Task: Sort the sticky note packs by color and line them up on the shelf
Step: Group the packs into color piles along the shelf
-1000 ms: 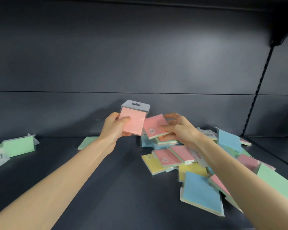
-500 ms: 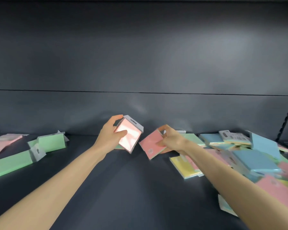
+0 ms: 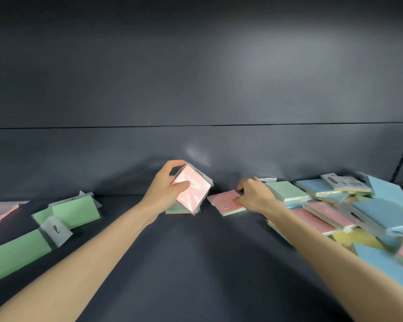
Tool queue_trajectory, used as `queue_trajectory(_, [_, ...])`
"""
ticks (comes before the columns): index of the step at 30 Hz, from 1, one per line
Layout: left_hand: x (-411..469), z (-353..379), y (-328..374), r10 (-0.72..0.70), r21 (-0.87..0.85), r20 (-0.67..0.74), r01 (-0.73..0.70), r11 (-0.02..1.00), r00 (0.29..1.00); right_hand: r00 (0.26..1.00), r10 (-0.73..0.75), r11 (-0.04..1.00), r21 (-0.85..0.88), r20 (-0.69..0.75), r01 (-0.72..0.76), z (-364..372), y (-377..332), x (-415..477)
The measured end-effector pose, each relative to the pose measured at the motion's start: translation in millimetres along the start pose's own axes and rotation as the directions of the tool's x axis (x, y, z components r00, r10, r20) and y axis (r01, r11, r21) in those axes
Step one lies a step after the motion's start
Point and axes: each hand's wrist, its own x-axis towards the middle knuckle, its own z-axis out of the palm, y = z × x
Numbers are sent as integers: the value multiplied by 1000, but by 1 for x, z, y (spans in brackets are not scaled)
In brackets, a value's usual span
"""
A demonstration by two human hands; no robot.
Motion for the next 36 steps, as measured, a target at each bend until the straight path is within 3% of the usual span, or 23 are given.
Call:
queue_trajectory(4, [-2, 0, -1, 13, -49, 39, -11, 999, 999, 994, -105, 959, 264, -14, 105, -6, -8, -9])
queue_trajectory(9, [-18, 0, 5, 44, -112, 44, -38, 993, 998, 964, -265, 746, 639, 28, 186, -23, -40, -33])
queue_trajectory(15, [-54, -16, 13, 103, -78, -38, -106, 991, 994, 916, -398, 658, 712, 52, 246, -21, -64, -54])
queue_trajectory(19, [-87, -41, 4, 33, -93, -60, -39, 995, 998, 886, -458, 591, 771, 78, 237, -10, -89, -72])
queue_trajectory(26, [-137, -101, -6, -66, -75, -250, 48, 996, 966, 865, -492, 618, 740, 102, 264, 19, -149, -94])
queue_trajectory(36, [-176, -222, -41, -60, 45, -243, 73, 996, 968, 830, -547, 663, 661, 107, 351, 73, -262, -121])
